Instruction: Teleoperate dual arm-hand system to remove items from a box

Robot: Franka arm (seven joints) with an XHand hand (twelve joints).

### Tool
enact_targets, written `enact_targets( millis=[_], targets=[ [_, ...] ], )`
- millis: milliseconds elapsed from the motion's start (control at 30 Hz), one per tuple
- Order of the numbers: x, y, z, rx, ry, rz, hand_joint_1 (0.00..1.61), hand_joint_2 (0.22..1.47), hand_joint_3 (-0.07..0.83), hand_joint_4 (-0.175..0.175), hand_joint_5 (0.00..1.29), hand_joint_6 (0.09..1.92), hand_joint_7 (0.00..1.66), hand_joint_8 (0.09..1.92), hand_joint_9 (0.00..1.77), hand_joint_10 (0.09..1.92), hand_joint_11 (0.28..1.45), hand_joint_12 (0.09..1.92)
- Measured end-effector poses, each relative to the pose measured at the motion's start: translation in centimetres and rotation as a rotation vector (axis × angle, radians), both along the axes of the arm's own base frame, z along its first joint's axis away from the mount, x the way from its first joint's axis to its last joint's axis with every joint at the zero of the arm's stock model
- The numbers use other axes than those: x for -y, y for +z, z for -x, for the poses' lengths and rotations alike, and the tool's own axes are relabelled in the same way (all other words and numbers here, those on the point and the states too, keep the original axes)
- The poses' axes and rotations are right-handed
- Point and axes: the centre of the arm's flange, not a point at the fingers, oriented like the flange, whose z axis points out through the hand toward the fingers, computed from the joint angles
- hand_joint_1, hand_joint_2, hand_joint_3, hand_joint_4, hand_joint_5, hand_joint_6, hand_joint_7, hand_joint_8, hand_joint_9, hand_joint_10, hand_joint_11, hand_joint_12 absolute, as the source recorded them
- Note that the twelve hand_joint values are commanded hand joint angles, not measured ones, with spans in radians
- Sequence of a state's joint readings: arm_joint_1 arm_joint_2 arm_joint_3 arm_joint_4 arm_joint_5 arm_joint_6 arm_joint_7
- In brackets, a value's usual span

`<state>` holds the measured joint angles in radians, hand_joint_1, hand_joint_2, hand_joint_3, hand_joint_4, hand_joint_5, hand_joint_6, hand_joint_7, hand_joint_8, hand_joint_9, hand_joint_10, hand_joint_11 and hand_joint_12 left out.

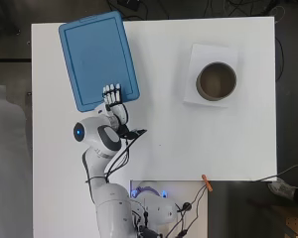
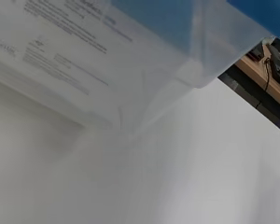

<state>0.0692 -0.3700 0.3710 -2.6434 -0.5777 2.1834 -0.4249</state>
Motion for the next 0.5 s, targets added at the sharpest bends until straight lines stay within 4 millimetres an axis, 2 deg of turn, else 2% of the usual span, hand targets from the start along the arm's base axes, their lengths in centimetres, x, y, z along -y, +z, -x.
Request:
enact_targets(
  millis=[133,300,367,400,433,467,500],
  targets=[
    [0.5,0.2,-1.4,-0.038,-0.004,0.006,0.09,0.98,-0.011,-0.046,0.09,0.09,0.10,0.09,0.22,0.09,0.38,0.09],
    [1.1,-0.6,-4.1,-0.130,0.003,0.086,0.08,0.97,-0.003,-0.032,0.10,0.09,0.10,0.09,0.22,0.09,0.39,0.09],
    [1.4,-0.6,-4.2,-0.137,0.003,0.102,0.08,0.97,-0.002,-0.032,0.10,0.09,0.10,0.09,0.22,0.09,0.39,0.09],
    [1.4,-0.6,-4.2,-0.138,0.003,0.103,0.19,1.08,0.007,0.043,0.34,0.69,0.44,0.70,0.60,0.69,0.64,0.60],
    [1.4,-0.6,-4.2,-0.137,0.003,0.103,0.25,1.16,0.009,0.103,0.51,1.25,0.68,1.26,0.85,1.24,0.78,1.13],
    [1.1,-0.2,-4.2,-0.135,0.009,0.102,0.25,1.21,0.008,0.139,0.57,1.58,0.75,1.59,0.91,1.56,0.76,1.41],
    [0.9,0.4,-4.1,-0.142,0.018,0.091,0.26,1.25,0.005,0.130,0.55,1.39,0.72,1.46,0.85,1.42,0.66,1.22]
  ],
)
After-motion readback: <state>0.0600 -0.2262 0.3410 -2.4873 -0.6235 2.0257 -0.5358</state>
